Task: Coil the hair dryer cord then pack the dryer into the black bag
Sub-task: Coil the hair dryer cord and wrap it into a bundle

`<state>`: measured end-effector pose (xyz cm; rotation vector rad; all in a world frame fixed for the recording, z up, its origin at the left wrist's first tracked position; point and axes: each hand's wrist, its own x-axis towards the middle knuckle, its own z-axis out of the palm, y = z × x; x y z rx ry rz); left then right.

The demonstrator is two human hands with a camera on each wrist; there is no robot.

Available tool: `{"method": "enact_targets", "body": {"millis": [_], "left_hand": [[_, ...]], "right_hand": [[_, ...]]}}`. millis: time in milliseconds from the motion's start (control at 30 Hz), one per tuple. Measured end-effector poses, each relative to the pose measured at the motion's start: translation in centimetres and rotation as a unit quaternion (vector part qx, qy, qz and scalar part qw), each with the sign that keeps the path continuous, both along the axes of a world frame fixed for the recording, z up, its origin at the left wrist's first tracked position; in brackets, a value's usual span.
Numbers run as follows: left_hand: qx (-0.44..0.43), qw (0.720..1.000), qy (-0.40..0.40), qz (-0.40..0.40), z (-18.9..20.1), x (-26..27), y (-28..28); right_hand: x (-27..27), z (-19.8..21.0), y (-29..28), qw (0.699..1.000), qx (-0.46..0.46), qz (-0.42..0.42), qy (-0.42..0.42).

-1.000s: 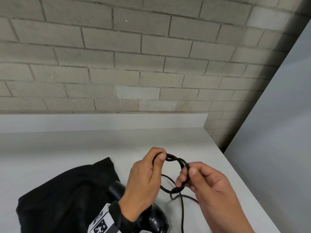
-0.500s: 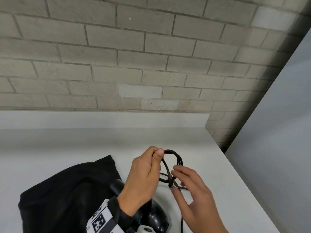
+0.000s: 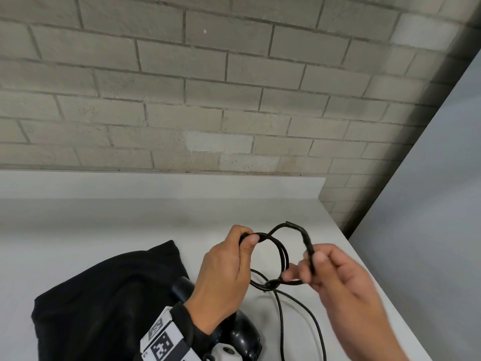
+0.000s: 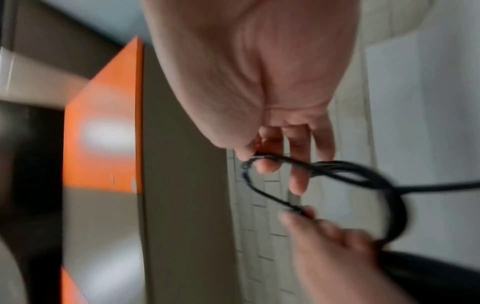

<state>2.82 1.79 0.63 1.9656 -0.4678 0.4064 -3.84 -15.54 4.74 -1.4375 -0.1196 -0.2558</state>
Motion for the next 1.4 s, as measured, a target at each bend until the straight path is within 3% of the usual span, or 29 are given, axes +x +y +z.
{"method": "enact_targets", "body": {"millis": [133, 233, 333, 400, 500, 733, 900, 967, 1033, 1067, 1100, 1167, 1233, 1300, 1333, 1367, 1400], "left_hand": [[0.019, 1.0, 0.001, -0.004, 0.2, 0.0, 0.0], [0.005, 1.0, 0.008, -0.011, 0.3, 0.2, -0.3], [-0.005, 1.0, 0.011, -0.013, 0.5, 0.4, -0.6], [0.0, 1.0, 0.008, -0.01, 0.5, 0.5, -0.7], [-0.002, 1.0, 0.004, -0.007, 0.5, 0.5, -0.7], [-0.013, 1.0, 0.011, -0.015, 0.7, 0.5, -0.8], [-0.017, 1.0, 0.015, -0.017, 0.5, 0.7, -0.9], [-0.03, 0.999, 0.023, -0.02, 0.4, 0.7, -0.8], [-0.045, 0.998, 0.029, -0.026, 0.2, 0.7, -0.8], [-0.051, 0.998, 0.03, -0.028, 0.1, 0.7, -0.7], [-0.058, 0.997, 0.032, -0.03, 0.0, 0.7, -0.7], [-0.067, 0.997, 0.035, -0.035, -0.1, 0.7, -0.6], [-0.068, 0.996, 0.036, -0.036, -0.2, 0.7, -0.4], [-0.065, 0.997, 0.033, -0.033, -0.2, 0.8, -0.1], [-0.061, 0.997, 0.031, -0.03, -0.1, 0.9, 0.1], [-0.055, 0.998, 0.029, -0.026, -0.1, 0.9, 0.2], [-0.048, 0.998, 0.028, -0.023, 0.1, 1.0, 0.3]], "right_hand": [[-0.9, 3.2, -3.8, 0.973, 0.173, 0.11, 0.102], [-0.7, 2.7, -5.5, 0.921, 0.294, 0.251, 0.04], [-0.6, -0.1, -5.1, 0.953, 0.19, 0.236, -0.016], [-0.7, -2.7, -3.9, 0.984, 0.07, 0.162, -0.038], [-0.4, -5.9, -1.7, 0.989, -0.053, 0.108, -0.084], [0.1, -10.5, -0.9, 0.948, -0.273, 0.127, -0.104], [0.9, -11.5, -1.1, 0.897, -0.35, -0.026, -0.269], [0.6, -11.2, -1.2, 0.91, -0.294, -0.056, -0.286], [0.1, -10.4, -1.7, 0.96, -0.136, -0.064, -0.237], [-0.2, -10.1, -2.4, 0.978, 0.013, -0.028, -0.206], [-0.6, -9.9, -3.2, 0.964, 0.176, 0.069, -0.185], [-1.2, -7.1, -7.0, 0.905, 0.361, 0.19, -0.123], [-2.4, -6.0, -10.7, 0.926, 0.364, 0.101, -0.002], [-3.8, -5.6, -14.3, 0.935, 0.35, 0.048, 0.021], [-4.2, -5.3, -15.9, 0.953, 0.301, 0.007, 0.022], [-4.4, -5.2, -17.3, 0.98, 0.185, -0.061, 0.035], [-5.0, -4.7, -18.5, 0.982, 0.058, -0.138, 0.113]]}}
